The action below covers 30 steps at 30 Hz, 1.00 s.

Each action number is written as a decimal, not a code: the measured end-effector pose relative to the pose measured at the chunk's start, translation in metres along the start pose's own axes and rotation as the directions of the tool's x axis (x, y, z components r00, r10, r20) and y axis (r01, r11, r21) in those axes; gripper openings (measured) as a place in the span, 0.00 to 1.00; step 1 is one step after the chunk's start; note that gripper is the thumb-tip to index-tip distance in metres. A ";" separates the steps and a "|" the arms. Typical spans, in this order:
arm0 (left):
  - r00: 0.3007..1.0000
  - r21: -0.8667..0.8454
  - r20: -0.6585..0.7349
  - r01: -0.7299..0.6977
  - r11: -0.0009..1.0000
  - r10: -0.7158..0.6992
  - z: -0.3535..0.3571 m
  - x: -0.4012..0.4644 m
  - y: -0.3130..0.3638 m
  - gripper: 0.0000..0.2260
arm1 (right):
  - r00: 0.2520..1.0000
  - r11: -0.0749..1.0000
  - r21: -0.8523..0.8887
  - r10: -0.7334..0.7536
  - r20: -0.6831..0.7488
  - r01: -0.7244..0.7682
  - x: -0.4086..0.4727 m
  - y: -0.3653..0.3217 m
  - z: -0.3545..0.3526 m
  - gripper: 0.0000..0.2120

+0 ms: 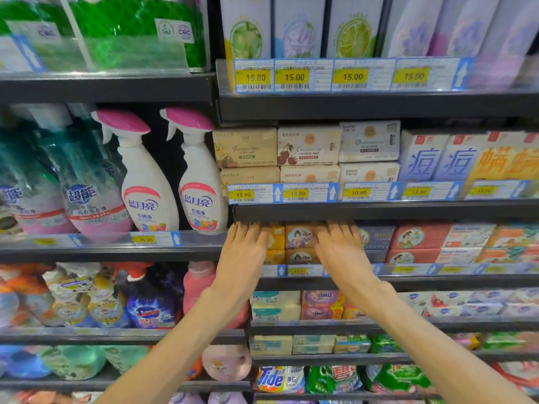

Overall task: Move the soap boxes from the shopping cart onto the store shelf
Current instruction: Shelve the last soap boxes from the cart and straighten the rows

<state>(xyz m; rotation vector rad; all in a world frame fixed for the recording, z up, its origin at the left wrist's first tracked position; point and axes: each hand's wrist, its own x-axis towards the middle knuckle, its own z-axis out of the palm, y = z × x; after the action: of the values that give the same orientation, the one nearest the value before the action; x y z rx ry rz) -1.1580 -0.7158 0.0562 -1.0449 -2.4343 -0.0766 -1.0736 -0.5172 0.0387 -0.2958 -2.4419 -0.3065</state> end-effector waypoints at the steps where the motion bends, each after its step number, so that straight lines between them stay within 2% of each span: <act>1: 1.000 0.014 0.019 -0.009 1.000 0.009 0.000 0.002 -0.001 0.26 | 0.999 1.000 -0.021 0.012 0.033 -0.011 0.003 0.002 0.001 0.18; 4: 1.000 0.019 0.009 -0.029 0.999 0.029 -0.001 0.007 -0.003 0.24 | 0.995 0.999 -0.026 0.029 0.093 -0.027 0.004 0.003 0.001 0.19; 11: 1.000 0.018 -0.028 -0.013 1.000 0.013 0.003 0.011 -0.005 0.20 | 0.997 1.000 -0.026 0.008 0.074 -0.006 0.006 0.006 0.000 0.21; 14: 0.999 -0.005 -0.041 -0.012 1.000 0.012 0.005 0.009 -0.004 0.22 | 0.996 1.000 -0.025 0.003 0.094 -0.001 0.008 0.008 0.001 0.22; 19: 0.995 -0.006 -0.096 0.013 1.000 -0.014 0.010 0.002 0.005 0.21 | 0.995 0.998 0.029 0.048 0.088 -0.051 0.006 0.006 -0.001 0.14; 24: 0.993 -0.011 -0.107 0.058 0.998 -0.058 0.013 0.003 0.010 0.18 | 0.998 0.996 0.073 0.056 0.041 -0.059 0.004 0.005 0.003 0.15; 30: 0.986 -0.032 -0.159 0.034 0.999 -0.039 0.009 0.006 0.006 0.16 | 0.996 0.992 0.097 0.074 0.051 -0.079 0.005 0.007 -0.004 0.12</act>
<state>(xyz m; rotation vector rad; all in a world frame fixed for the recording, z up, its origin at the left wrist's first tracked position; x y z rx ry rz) -1.1612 -0.7052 0.0499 -0.9677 -2.3134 -0.2012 -1.0733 -0.5108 0.0455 -0.3557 -2.4756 -0.1457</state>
